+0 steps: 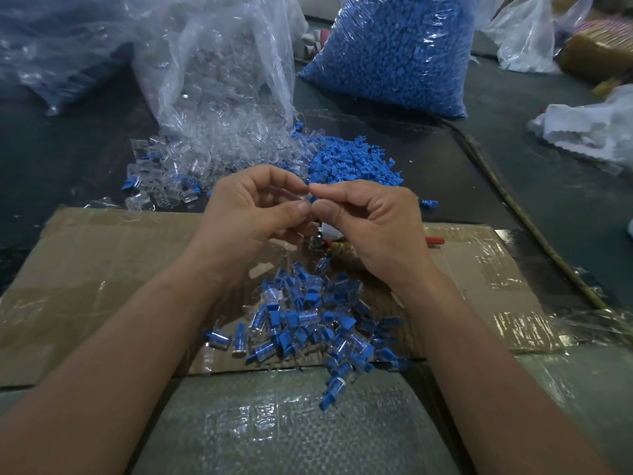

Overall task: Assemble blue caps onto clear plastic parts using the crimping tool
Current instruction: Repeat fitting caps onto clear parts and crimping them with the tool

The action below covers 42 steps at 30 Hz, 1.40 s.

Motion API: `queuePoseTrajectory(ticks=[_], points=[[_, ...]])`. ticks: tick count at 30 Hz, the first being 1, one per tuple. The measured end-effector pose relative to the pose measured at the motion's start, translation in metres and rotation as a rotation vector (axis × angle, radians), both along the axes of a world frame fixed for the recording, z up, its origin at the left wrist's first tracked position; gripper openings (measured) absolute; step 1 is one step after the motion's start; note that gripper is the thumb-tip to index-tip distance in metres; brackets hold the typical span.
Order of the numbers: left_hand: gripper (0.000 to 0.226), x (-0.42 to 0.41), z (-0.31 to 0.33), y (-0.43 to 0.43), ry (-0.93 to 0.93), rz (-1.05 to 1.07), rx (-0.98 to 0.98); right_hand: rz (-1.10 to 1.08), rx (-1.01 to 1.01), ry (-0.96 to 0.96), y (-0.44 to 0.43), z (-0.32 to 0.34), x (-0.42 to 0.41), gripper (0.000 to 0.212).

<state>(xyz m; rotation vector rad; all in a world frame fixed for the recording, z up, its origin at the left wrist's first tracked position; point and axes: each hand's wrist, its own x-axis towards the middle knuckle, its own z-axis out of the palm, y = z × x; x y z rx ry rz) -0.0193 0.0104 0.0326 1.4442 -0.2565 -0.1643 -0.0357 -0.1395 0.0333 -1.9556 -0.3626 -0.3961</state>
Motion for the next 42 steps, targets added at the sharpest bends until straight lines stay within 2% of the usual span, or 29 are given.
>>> queuePoseTrajectory(ticks=[5, 9, 15, 18, 21, 35, 39, 42], points=[[0.008, 0.000, -0.001, 0.000, -0.037, 0.031, 0.079, 0.026, 0.002, 0.061, -0.001, 0.000, 0.000, 0.030], [0.011, 0.003, 0.000, 0.002, 0.051, 0.020, -0.015, 0.068, -0.008, 0.045, 0.000, 0.000, 0.000, 0.038], [0.006, 0.005, -0.001, 0.005, 0.126, -0.056, -0.076, 0.045, -0.023, -0.014, -0.001, -0.002, 0.000, 0.035], [0.012, 0.008, -0.002, 0.007, 0.151, -0.082, -0.098, 0.028, -0.039, -0.036, -0.002, -0.002, 0.000, 0.035], [0.017, 0.009, -0.003, 0.008, 0.148, -0.097, -0.097, 0.026, -0.043, -0.037, -0.003, -0.001, 0.000, 0.035], [0.007, 0.006, -0.004, 0.006, 0.088, -0.057, -0.028, 0.024, -0.118, -0.069, -0.002, 0.000, -0.001, 0.032], [0.004, 0.006, -0.004, 0.006, 0.087, -0.052, -0.022, 0.019, -0.151, 0.038, -0.005, 0.003, -0.001, 0.034], [0.002, 0.007, -0.004, 0.007, 0.104, -0.016, -0.050, -0.075, -0.212, 0.143, -0.021, 0.009, 0.002, 0.033]])
